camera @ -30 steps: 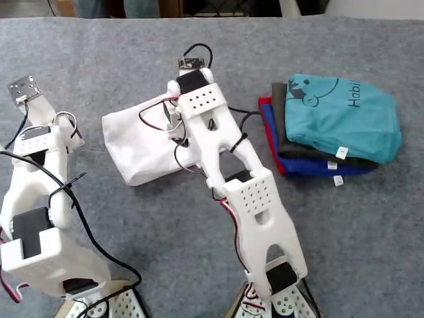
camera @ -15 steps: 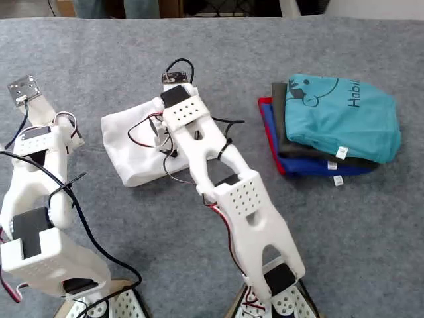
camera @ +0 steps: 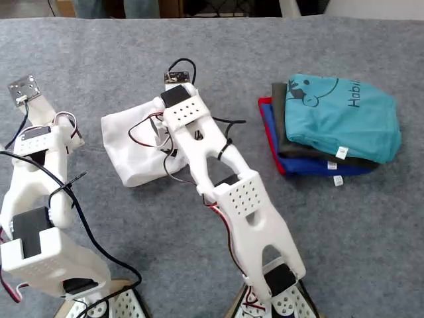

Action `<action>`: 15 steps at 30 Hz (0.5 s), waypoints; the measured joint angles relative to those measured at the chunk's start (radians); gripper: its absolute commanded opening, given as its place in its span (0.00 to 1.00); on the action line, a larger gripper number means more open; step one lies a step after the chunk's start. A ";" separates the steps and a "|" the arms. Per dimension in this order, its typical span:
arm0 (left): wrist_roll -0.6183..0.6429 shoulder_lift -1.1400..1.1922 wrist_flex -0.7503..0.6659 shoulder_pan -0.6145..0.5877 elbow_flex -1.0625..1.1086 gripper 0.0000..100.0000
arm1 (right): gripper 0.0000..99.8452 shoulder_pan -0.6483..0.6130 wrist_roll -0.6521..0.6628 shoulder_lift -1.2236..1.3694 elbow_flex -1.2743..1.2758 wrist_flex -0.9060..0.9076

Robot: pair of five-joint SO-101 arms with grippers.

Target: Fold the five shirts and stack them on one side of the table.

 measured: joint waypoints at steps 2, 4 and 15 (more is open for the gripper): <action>0.000 0.000 0.000 0.000 0.000 0.03 | 0.08 0.000 0.003 -0.003 0.002 0.000; 0.000 0.000 0.000 0.000 0.000 0.03 | 0.05 0.000 0.003 -0.003 0.003 0.000; 0.000 0.000 0.000 -0.008 0.000 0.03 | 0.01 0.055 0.055 0.006 -0.216 0.104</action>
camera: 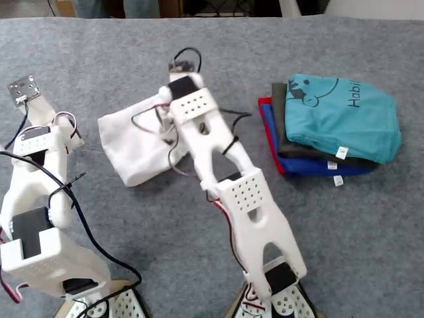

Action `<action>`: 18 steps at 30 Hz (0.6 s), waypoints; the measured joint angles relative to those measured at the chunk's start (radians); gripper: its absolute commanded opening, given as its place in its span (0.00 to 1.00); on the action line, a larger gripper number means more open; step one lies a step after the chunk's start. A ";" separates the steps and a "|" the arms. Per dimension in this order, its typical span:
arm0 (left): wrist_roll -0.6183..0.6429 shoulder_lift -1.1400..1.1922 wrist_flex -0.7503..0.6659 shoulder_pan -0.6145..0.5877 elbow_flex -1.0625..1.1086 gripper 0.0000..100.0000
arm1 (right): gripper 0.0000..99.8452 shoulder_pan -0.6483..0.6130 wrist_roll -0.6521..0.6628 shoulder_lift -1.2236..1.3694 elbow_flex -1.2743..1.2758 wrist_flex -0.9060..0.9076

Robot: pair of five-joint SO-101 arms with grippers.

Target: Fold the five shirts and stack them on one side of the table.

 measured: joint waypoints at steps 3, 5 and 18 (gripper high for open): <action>0.000 0.000 0.000 -0.018 0.000 0.03 | 0.01 0.029 0.083 0.000 -0.061 0.011; 0.000 0.000 0.000 -0.025 0.000 0.03 | 0.01 0.040 0.152 0.000 -0.081 0.014; 0.000 0.000 0.000 -0.025 0.000 0.03 | 0.01 0.255 0.493 -0.140 -0.107 0.015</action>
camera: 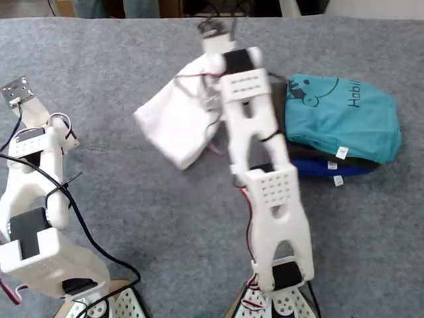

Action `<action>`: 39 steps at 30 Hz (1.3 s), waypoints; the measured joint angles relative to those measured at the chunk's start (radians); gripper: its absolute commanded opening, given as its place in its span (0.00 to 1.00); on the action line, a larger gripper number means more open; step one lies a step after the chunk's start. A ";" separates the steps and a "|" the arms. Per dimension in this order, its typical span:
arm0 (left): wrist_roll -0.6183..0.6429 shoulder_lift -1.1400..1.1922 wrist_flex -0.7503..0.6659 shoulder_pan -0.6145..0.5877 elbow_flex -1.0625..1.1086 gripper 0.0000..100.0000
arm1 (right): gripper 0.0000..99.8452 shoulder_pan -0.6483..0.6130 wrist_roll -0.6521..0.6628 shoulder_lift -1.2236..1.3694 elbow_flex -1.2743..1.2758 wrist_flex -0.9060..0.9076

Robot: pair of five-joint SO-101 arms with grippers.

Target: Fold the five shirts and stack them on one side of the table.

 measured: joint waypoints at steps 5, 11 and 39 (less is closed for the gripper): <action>0.000 0.000 0.000 0.000 0.000 0.03 | 0.01 0.129 0.077 -0.083 0.000 0.003; 0.000 0.000 0.000 0.000 0.000 0.03 | 0.01 0.295 0.152 -0.158 0.000 0.005; 0.000 0.000 0.000 0.000 0.000 0.03 | 0.04 0.723 0.307 -0.342 0.259 0.005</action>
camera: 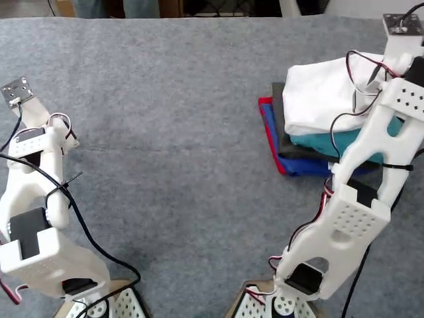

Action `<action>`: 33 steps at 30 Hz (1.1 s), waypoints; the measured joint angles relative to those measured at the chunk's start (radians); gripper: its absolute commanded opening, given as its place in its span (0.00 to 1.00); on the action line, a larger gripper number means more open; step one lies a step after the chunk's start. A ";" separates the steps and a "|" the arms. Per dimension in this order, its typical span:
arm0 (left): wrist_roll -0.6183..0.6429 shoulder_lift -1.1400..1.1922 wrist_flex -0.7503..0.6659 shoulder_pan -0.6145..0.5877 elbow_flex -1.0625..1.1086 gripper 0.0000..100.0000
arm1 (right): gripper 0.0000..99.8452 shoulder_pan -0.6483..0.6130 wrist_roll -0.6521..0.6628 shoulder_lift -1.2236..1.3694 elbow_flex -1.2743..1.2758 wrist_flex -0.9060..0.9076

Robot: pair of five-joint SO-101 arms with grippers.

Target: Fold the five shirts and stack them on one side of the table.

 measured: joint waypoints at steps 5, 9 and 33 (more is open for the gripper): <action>0.000 0.000 0.000 0.000 0.000 0.03 | 0.30 0.000 0.018 -0.005 0.044 0.000; -0.046 0.000 0.000 0.043 0.000 0.03 | 0.40 0.000 0.021 -0.005 0.051 0.000; -0.178 -0.017 0.226 0.052 0.038 0.03 | 0.02 -0.055 -0.153 0.212 -0.025 -0.012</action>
